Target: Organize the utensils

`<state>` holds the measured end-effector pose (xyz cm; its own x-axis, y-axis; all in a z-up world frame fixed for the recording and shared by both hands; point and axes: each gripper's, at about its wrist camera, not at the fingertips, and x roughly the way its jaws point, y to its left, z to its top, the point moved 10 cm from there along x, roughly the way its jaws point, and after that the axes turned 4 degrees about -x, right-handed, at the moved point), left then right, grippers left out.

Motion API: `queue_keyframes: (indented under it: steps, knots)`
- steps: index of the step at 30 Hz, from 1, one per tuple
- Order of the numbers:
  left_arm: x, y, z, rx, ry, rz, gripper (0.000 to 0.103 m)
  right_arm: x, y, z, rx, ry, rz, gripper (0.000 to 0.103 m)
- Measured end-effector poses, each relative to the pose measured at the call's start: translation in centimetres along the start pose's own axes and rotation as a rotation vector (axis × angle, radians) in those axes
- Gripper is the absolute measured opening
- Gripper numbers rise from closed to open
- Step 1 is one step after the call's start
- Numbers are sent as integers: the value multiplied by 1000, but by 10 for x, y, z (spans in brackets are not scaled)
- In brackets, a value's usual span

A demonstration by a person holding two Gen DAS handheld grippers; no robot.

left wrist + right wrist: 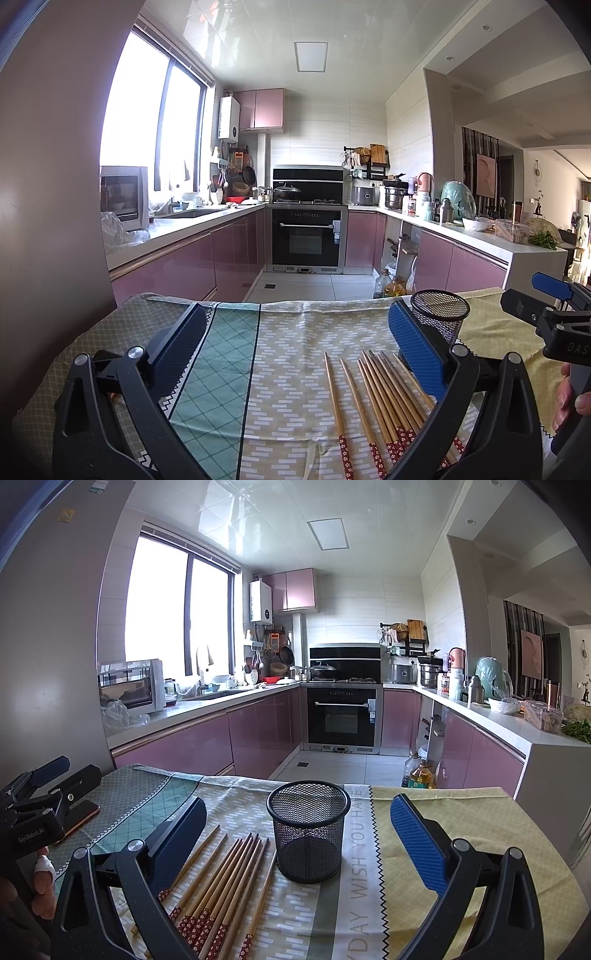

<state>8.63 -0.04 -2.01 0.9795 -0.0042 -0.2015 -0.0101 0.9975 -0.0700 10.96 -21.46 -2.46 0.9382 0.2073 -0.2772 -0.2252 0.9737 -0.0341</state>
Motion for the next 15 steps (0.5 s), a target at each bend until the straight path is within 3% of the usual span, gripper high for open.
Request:
queue_keyframes:
  steps: [15]
  knots:
    - [0,0,-1,0,2,-2,97,0,-1,-2,3,3,-3,97]
